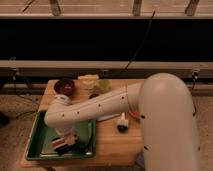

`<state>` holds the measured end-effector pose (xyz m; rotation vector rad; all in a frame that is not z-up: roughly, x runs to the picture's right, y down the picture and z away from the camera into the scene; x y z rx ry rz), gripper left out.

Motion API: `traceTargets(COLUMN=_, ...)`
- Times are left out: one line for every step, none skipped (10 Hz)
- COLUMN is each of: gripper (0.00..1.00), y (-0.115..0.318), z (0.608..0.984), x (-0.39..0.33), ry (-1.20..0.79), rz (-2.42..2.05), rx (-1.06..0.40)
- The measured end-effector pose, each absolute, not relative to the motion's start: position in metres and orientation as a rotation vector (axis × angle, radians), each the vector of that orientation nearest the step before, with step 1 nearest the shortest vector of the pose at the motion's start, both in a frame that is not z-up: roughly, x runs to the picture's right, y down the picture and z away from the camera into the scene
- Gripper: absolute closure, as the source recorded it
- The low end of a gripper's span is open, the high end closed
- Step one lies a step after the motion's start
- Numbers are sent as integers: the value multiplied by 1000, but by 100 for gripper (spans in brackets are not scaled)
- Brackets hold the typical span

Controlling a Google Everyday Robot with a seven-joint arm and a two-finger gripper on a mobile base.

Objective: Wipe tray with eraser

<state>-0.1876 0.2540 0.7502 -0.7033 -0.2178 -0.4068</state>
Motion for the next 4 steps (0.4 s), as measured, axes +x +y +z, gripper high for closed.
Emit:
traceTargets(gripper=100, y=246, z=754, x=-183, ry=-211, rz=-393, rx=-698)
traceTargets(gripper=100, y=240, z=757, x=-183, ry=-212, rz=-382, rx=-693)
traceTargets(gripper=99, y=241, z=756, x=-184, ry=-212, rz=-385, rx=-694)
traceTargets(gripper=93, y=242, z=756, x=-184, ry=-213, rz=-386, rx=-695)
